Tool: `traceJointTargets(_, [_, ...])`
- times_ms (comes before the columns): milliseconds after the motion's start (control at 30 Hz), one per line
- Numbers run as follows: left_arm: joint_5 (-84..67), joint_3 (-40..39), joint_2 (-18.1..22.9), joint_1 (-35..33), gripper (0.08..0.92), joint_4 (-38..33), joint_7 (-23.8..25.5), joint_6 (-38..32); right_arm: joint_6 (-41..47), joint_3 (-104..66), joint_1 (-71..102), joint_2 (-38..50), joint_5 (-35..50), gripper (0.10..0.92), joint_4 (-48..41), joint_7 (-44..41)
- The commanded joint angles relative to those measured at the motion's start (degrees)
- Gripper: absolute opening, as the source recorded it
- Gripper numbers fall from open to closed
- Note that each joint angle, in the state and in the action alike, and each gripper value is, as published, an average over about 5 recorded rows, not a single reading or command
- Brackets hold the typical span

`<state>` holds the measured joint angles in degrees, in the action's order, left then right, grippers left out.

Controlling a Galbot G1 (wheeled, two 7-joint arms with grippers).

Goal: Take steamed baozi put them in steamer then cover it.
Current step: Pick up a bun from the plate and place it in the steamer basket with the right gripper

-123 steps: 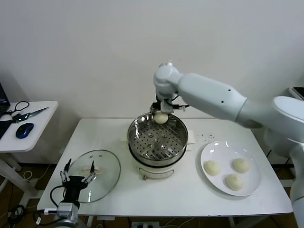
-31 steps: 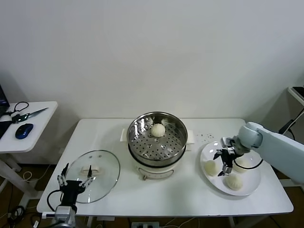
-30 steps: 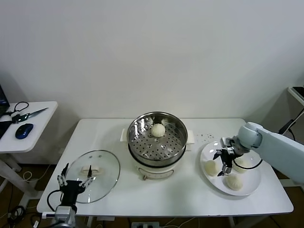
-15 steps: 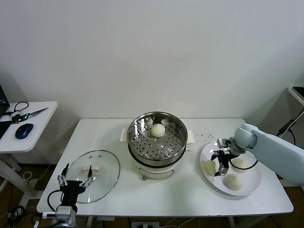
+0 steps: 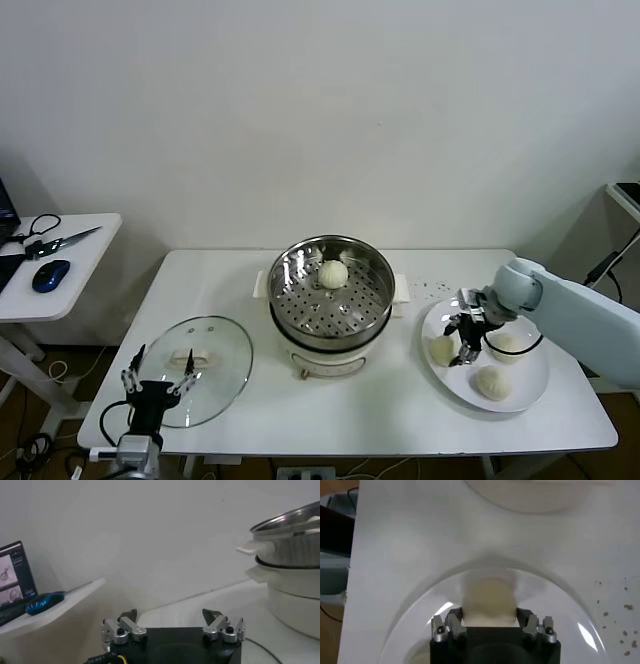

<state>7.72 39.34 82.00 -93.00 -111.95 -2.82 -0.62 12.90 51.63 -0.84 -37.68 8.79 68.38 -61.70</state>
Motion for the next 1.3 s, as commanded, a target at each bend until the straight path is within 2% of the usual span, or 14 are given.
traceJointTargets(33, [-0.06, -0.06, -0.16, -0.06, 0.823, -0.21, -0.01, 0.05, -0.17, 7.74, -15.20, 5.02, 7.33, 0.693, 3.43, -0.22])
traceJointTargets(267, [-0.78, -0.88, -1.49, 0.17, 0.823, -0.90, 0.02, 0.09, 0.41, 24.69, -40.05, 2.21, 20.17, 0.689, 5.50, 0.02])
traceJointTargets(467, [-1.28, -2.10, -4.38, -0.18, 0.823, -1.29, 0.14, -0.26, 2.87, 30.24, -49.36, -5.05, 27.94, 0.695, 7.27, 1.50])
traceJointTargets(733, [-2.34, -2.41, -7.19, -0.78, 0.823, -1.95, 0.22, -0.36, 7.39, 28.82, -47.81, -16.96, 33.13, 0.696, 7.43, 7.01])
traceJointTargets(967, [-2.69, -2.76, -7.76, -0.89, 0.823, -2.36, 0.33, -0.33, 11.56, 27.39, -41.30, -26.40, 32.41, 0.696, 6.85, 12.93])
traceJointTargets(1300, [-2.30, -2.54, -6.52, 0.09, 0.823, -3.11, 0.49, 0.43, 14.46, 30.35, -34.75, -31.69, 30.48, 0.701, 7.12, 16.99])
